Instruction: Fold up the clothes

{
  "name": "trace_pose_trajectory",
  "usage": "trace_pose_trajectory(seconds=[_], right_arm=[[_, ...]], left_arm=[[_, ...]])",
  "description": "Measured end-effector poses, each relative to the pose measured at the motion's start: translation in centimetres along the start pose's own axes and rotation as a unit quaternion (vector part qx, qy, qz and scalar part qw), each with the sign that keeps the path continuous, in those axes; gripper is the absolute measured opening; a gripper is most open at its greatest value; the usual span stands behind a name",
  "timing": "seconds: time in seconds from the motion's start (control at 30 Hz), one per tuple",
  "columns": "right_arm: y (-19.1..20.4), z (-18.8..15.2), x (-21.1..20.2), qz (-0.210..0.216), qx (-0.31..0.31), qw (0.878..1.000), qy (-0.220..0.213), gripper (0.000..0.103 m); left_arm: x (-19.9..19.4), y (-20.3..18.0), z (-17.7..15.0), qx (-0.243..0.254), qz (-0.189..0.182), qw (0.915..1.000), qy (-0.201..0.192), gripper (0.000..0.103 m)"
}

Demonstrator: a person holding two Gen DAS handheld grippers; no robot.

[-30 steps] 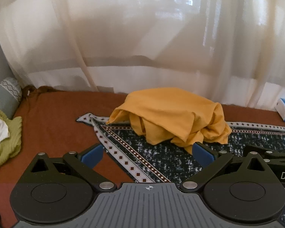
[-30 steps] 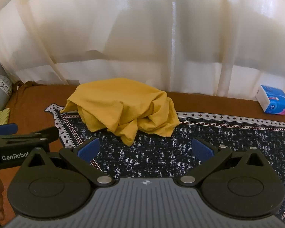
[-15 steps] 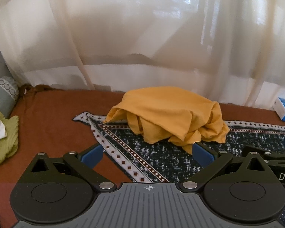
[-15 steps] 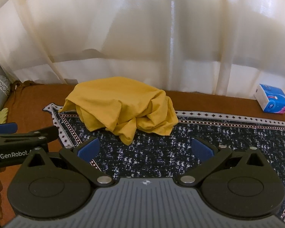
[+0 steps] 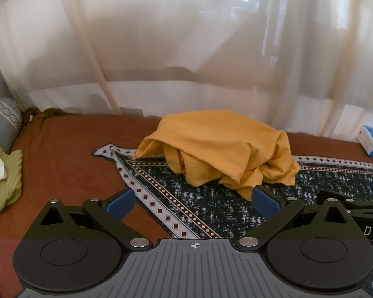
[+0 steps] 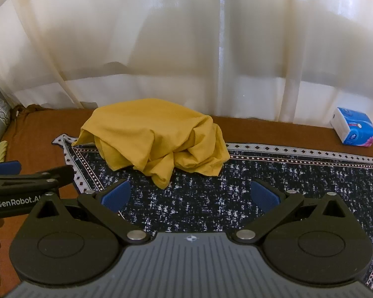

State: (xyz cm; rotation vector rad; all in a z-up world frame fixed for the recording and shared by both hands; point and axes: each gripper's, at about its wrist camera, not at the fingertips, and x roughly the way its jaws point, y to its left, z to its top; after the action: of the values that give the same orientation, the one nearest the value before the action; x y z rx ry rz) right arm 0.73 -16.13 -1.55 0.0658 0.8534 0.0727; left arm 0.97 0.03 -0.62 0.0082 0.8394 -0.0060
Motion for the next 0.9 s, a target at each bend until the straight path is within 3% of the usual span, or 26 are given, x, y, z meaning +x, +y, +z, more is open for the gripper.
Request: trace_pose_trajectory(seconds=[0.9], right_arm=[[0.2, 0.1, 1.2, -0.004, -0.009, 1.000, 0.009, 0.103]], left_arm=[[1.4, -0.2, 0.2, -0.001, -0.003, 0.9999, 0.012, 0.103]])
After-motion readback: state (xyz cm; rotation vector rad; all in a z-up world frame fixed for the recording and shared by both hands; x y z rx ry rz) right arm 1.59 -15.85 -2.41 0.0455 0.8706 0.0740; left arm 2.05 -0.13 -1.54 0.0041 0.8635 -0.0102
